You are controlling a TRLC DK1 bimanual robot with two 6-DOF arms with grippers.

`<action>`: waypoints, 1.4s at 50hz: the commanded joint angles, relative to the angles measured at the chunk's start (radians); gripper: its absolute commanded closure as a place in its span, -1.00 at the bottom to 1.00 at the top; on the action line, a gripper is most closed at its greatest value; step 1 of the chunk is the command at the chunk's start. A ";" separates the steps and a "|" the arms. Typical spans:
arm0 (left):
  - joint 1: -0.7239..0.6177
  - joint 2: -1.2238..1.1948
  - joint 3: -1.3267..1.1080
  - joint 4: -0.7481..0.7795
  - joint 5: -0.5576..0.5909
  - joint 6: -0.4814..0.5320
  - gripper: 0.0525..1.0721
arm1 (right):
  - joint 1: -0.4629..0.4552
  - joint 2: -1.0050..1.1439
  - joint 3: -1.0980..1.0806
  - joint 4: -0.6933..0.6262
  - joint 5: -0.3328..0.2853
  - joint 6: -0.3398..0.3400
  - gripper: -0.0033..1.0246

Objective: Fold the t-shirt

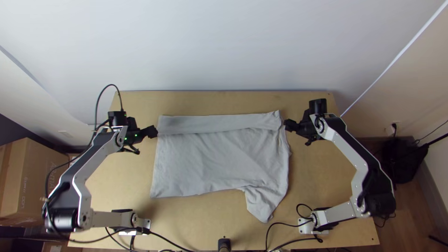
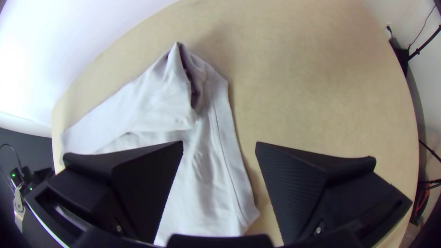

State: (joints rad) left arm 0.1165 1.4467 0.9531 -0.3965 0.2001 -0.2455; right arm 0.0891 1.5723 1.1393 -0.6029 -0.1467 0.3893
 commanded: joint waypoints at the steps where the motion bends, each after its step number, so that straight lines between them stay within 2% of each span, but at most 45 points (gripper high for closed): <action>1: 0.012 -0.134 -0.031 -0.038 0.032 0.018 -0.89 | -0.003 -0.121 -0.069 -0.066 -0.004 -0.043 -0.45; 8: 0.014 -0.267 -0.027 -0.127 0.044 0.032 -0.89 | -0.005 -0.327 -0.171 -0.084 -0.004 -0.041 -0.44; 15: 0.020 -0.368 -0.024 -0.202 0.045 0.055 -0.89 | 0.012 -0.465 -0.213 -0.242 -0.005 -0.036 -0.45; 16: 0.020 -0.378 -0.024 -0.208 0.045 0.057 -0.89 | 0.015 -0.477 -0.222 -0.270 -0.005 -0.035 -0.49; 18: 0.028 -0.396 -0.020 -0.222 0.045 0.061 -0.89 | 0.031 -0.509 -0.245 -0.330 -0.005 -0.020 -0.76; 19: 0.031 -0.404 -0.019 -0.229 0.047 0.063 -0.89 | 0.038 -0.521 -0.254 -0.348 -0.005 -0.010 -0.82; 27: 0.040 -0.442 -0.011 -0.269 0.053 0.074 -0.89 | 0.104 -0.617 -0.326 -0.525 -0.034 0.059 -0.84; 32: 0.040 -0.454 -0.008 -0.280 0.056 0.074 -0.89 | 0.164 -0.644 -0.375 -0.592 -0.051 0.065 -0.84; 38: 0.037 -0.463 -0.007 -0.286 0.067 0.066 -0.89 | 0.210 -0.647 -0.435 -0.609 -0.083 0.069 -0.67; 42: 0.032 -0.474 -0.005 -0.289 0.067 0.063 -0.89 | 0.225 -0.638 -0.466 -0.604 -0.114 0.071 -0.67; 48: 0.034 -0.486 0.003 -0.309 0.067 0.063 -0.89 | 0.241 -0.587 -0.504 -0.577 -0.126 0.072 -0.21; 52: 0.035 -0.497 0.003 -0.318 0.067 0.064 -0.89 | 0.245 -0.578 -0.530 -0.532 -0.137 0.072 -0.06; 62: 0.048 -0.513 0.001 -0.343 0.065 0.084 -0.89 | 0.267 -0.483 -0.543 -0.497 -0.180 0.066 -0.06; 70: 0.046 -0.520 0.007 -0.398 0.067 0.138 -0.89 | 0.311 -0.385 -0.544 -0.465 -0.185 0.060 -0.06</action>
State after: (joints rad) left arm 0.1585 0.9417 0.9443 -0.7547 0.2546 -0.1562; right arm 0.3714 1.1244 0.6155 -1.0756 -0.3233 0.4450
